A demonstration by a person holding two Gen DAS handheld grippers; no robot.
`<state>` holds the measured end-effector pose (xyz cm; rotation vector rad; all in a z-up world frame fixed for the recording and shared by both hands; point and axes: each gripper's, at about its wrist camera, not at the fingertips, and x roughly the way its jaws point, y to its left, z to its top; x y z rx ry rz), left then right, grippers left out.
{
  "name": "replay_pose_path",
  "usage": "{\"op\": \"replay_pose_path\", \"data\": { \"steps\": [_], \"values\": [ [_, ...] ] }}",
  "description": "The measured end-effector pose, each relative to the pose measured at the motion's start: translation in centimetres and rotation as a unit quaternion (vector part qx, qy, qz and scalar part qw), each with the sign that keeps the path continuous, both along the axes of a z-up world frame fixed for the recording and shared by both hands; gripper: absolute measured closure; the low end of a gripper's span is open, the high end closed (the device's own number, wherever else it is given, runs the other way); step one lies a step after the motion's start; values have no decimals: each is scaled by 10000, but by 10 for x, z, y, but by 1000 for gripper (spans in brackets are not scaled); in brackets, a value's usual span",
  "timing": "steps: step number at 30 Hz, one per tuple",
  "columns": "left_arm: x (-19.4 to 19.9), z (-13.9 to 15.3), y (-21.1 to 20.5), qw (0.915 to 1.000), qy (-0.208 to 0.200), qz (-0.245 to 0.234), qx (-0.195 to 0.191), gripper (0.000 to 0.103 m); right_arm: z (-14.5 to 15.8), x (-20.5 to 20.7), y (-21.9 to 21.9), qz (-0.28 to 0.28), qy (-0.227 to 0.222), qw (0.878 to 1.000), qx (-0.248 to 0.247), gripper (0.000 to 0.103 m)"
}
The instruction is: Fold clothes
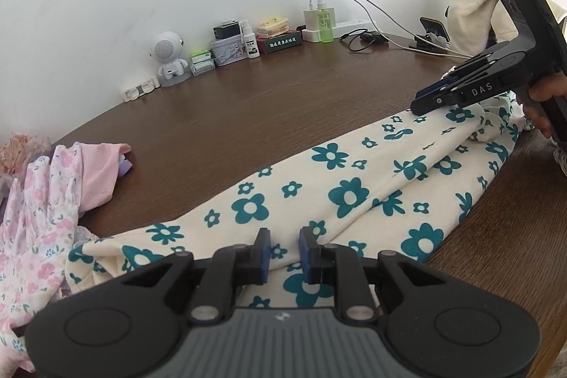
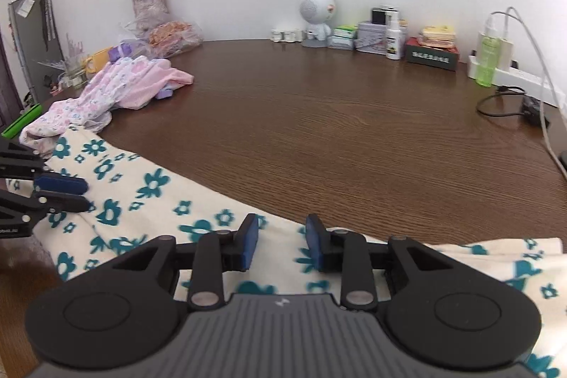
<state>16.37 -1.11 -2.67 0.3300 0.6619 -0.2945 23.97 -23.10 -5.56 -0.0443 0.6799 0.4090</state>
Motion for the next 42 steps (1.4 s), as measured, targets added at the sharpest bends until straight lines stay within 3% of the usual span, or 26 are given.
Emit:
{"op": "replay_pose_path", "data": {
  "steps": [1, 5, 8, 12, 17, 23, 32, 34, 36, 38, 40, 42],
  "values": [
    [0, 0, 0, 10000, -1, 9, -18, 86, 1, -1, -9, -104, -17, 9999, -26, 81],
    [0, 1, -1, 10000, -6, 85, -41, 85, 9, -15, -34, -526, -178, 9984, 43, 79],
    [-1, 1, -7, 9998, -79, 146, 88, 85, 22, -40, -23, -323, -460, 9981, 239, 75],
    [-2, 0, -2, 9996, -70, 255, -64, 84, 13, -66, 2, -115, -627, 9974, -343, 71],
    [-4, 0, 4, 9990, -60, 373, -243, 81, 7, -81, -31, -472, -731, 9949, -505, 71],
    [-6, -1, 5, 9985, -103, 440, -294, 81, 1, -83, -94, -1392, -378, 9889, -350, 71],
    [-6, 6, 7, 9970, -115, 609, -469, 80, 2, -79, -103, -1798, -56, 9836, -117, 67],
    [-12, 15, 8, 9957, -271, 700, -548, 73, 11, -91, -100, -1902, -331, 9811, 144, 66],
    [-23, 29, 9, 9936, -547, 762, -636, 58, 23, -107, -93, -1890, -573, 9786, 574, 55],
    [-35, 39, 12, 9899, -801, 908, -736, 32, 33, -121, -84, -1885, -716, 9748, 956, 25],
    [-47, 43, 17, 9856, -898, 1128, -882, 14, 39, -129, -67, -1819, -780, 9762, 890, 17],
    [-59, 47, 22, 9806, -986, 1346, -1028, 11, 44, -134, -49, -1734, -758, 9799, 626, 6]
  ]
}}
